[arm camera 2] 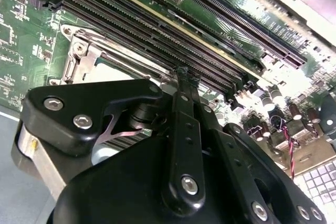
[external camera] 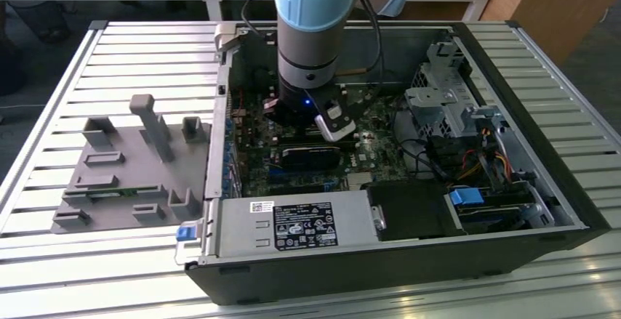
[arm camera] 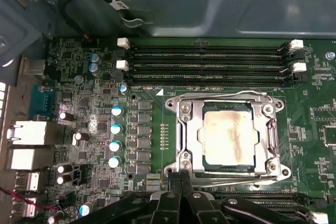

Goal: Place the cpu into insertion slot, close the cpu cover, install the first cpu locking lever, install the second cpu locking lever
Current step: 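Install the second cpu locking lever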

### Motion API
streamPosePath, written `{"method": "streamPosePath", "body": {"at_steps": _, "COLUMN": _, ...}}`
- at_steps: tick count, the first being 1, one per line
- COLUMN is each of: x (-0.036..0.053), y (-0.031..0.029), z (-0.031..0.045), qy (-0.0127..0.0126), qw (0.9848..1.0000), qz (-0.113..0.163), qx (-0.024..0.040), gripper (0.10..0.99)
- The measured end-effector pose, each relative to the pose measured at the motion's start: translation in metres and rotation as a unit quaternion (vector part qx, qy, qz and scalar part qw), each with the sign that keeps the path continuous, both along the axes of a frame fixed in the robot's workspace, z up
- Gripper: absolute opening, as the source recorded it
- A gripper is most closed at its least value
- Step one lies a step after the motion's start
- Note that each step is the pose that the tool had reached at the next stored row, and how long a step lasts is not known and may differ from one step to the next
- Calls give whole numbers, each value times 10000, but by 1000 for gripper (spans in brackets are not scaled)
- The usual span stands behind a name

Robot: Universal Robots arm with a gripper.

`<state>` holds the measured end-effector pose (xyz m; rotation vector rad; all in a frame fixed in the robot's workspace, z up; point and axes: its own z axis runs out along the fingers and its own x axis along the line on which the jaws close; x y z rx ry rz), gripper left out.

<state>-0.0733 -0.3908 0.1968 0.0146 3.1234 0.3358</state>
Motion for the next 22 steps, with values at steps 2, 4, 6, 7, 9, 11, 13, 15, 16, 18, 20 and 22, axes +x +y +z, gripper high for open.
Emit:
{"method": "streamPosePath", "body": {"at_steps": 2, "x": -3, "y": 4, "z": -9, "qy": 0, "qw": 10000, "qz": 0, "qx": 17, "gripper": 106}}
{"method": "streamPosePath", "body": {"at_steps": 4, "x": -8, "y": 9, "z": -16, "qy": 0, "qw": 10000, "qz": -1, "qx": 32, "gripper": 106}}
{"method": "streamPosePath", "body": {"at_steps": 6, "x": -16, "y": 14, "z": -23, "qy": 0, "qw": 10000, "qz": -1, "qx": 46, "gripper": 106}}
{"method": "streamPosePath", "body": {"at_steps": 7, "x": -22, "y": 15, "z": -26, "qy": 0, "qw": 10000, "qz": -1, "qx": 52, "gripper": 106}}
{"method": "streamPosePath", "body": {"at_steps": 9, "x": -36, "y": 20, "z": -34, "qy": 0, "qw": 10000, "qz": -1, "qx": 61, "gripper": 106}}
{"method": "streamPosePath", "body": {"at_steps": 11, "x": -46, "y": 25, "z": -39, "qy": 0, "qw": 10000, "qz": -1, "qx": 66, "gripper": 106}}
{"method": "streamPosePath", "body": {"at_steps": 13, "x": -52, "y": 32, "z": -44, "qy": 0, "qw": 10000, "qz": 0, "qx": 70, "gripper": 106}}
{"method": "streamPosePath", "body": {"at_steps": 15, "x": -57, "y": 40, "z": -48, "qy": 0, "qw": 10000, "qz": -1, "qx": 74, "gripper": 106}}
{"method": "streamPosePath", "body": {"at_steps": 16, "x": -57, "y": 43, "z": -49, "qy": 0, "qw": 10000, "qz": 0, "qx": 74, "gripper": 106}}
{"method": "streamPosePath", "body": {"at_steps": 18, "x": -58, "y": 43, "z": -49, "qy": 0, "qw": 10000, "qz": 0, "qx": 74, "gripper": 106}}
{"method": "streamPosePath", "body": {"at_steps": 20, "x": -59, "y": 44, "z": -47, "qy": 0, "qw": 10000, "qz": 0, "qx": 73, "gripper": 106}}
{"method": "streamPosePath", "body": {"at_steps": 22, "x": -60, "y": 44, "z": -36, "qy": 0, "qw": 10000, "qz": 0, "qx": 74, "gripper": 106}}
